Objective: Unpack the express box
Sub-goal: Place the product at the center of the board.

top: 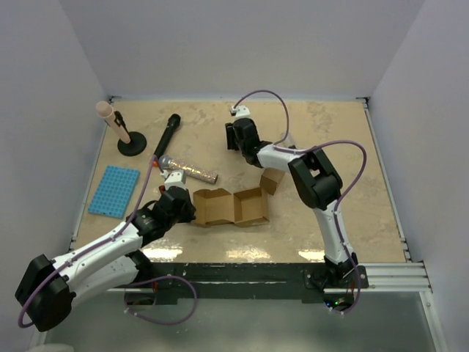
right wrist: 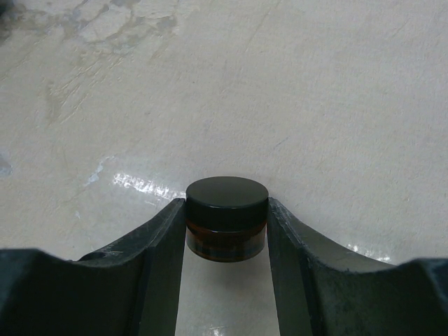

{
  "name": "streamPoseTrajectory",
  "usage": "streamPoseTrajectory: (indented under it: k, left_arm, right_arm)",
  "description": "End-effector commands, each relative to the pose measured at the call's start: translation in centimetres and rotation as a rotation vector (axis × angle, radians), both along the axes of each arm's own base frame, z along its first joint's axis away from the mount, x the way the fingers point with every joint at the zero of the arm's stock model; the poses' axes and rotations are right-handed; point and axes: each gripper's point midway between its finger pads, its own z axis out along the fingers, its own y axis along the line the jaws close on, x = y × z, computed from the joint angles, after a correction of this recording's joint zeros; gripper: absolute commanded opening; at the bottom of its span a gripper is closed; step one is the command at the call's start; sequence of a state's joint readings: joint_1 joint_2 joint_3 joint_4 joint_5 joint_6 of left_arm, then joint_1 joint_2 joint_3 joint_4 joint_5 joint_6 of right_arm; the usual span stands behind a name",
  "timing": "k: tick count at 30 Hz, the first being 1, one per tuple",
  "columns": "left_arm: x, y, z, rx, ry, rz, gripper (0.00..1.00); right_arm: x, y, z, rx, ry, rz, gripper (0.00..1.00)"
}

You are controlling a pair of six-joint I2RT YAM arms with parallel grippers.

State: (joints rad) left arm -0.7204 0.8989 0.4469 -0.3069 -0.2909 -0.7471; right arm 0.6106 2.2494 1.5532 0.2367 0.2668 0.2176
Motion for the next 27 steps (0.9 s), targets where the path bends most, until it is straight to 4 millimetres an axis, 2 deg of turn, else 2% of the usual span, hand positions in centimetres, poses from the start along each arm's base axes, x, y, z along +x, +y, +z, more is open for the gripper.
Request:
streamPoseTrajectory:
  k: [1, 5, 7, 8, 11, 15, 18, 21, 25, 26, 27]
  left_arm:
    - [0.7, -0.6, 1.5, -0.032, -0.049, -0.005, 0.0]
    - [0.7, -0.6, 1.5, -0.037, -0.055, -0.005, 0.0]
    - [0.7, -0.5, 1.5, -0.035, -0.055, -0.007, 0.0]
    - [0.8, -0.6, 1.4, -0.035, -0.055, -0.007, 0.0]
    - [0.8, -0.6, 1.5, -0.038, -0.056, -0.008, 0.0]
    - [0.8, -0.8, 1.5, -0.04, -0.055, -0.013, 0.0]
    - [0.7, -0.7, 1.3, -0.037, -0.052, -0.012, 0.0]
    - [0.6, -0.7, 1.4, -0.042, -0.052, -0.013, 0.0]
    - [0.6, -0.6, 1.3, -0.04, -0.048, -0.012, 0.0]
    - [0.6, -0.7, 1.3, -0.042, -0.049, -0.011, 0.0]
    - [0.6, -0.7, 1.4, -0.041, -0.049, -0.013, 0.0]
  right_arm:
    - [-2.3, -0.5, -1.5, -0.006, 0.084, 0.015, 0.19]
    - [-3.1, -0.7, -1.7, -0.005, 0.095, 0.025, 0.21]
    - [-3.9, -1.0, -1.5, 0.007, 0.089, 0.032, 0.32]
    - [-4.3, -1.0, -1.9, 0.006, 0.102, 0.036, 0.44]
    - [-5.1, -1.2, -2.5, 0.005, 0.126, 0.03, 0.54]
    - [-5.8, -1.4, -3.3, 0.007, 0.149, 0.033, 0.6]
    - [-5.9, -1.4, -3.0, 0.026, 0.144, 0.031, 0.72]
    - [-6.0, -1.1, -1.5, 0.066, 0.117, 0.036, 0.79]
    - [-5.6, -0.6, 2.1, 0.132, 0.064, 0.035, 0.85]
    - [-5.3, -0.3, 4.1, 0.158, 0.036, 0.035, 0.88]
    - [-5.2, -0.4, 4.8, 0.166, 0.028, 0.03, 0.89]
